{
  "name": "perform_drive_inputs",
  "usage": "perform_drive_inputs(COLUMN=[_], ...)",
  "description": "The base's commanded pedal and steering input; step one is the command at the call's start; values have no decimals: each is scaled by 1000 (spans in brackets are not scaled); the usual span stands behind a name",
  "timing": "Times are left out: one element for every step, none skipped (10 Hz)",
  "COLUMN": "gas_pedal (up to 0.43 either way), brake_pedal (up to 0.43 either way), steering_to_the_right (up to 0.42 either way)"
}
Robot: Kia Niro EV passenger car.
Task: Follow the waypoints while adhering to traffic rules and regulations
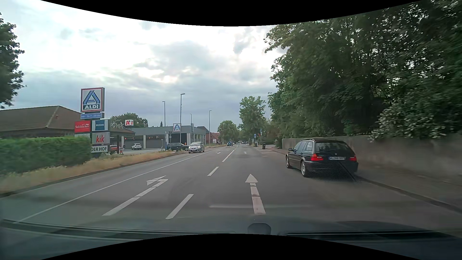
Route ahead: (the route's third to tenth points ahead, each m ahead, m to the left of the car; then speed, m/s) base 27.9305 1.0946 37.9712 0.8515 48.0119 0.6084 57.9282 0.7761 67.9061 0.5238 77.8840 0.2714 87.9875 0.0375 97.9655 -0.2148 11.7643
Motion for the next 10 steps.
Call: perform_drive_inputs(gas_pedal=[67,67,67,67,67,67,79,79,79,79], brake_pedal=[0,0,0,0,0,0,0,0,0,0], steering_to_the_right=[0,2,2,2,2,3,2,2,2,2])
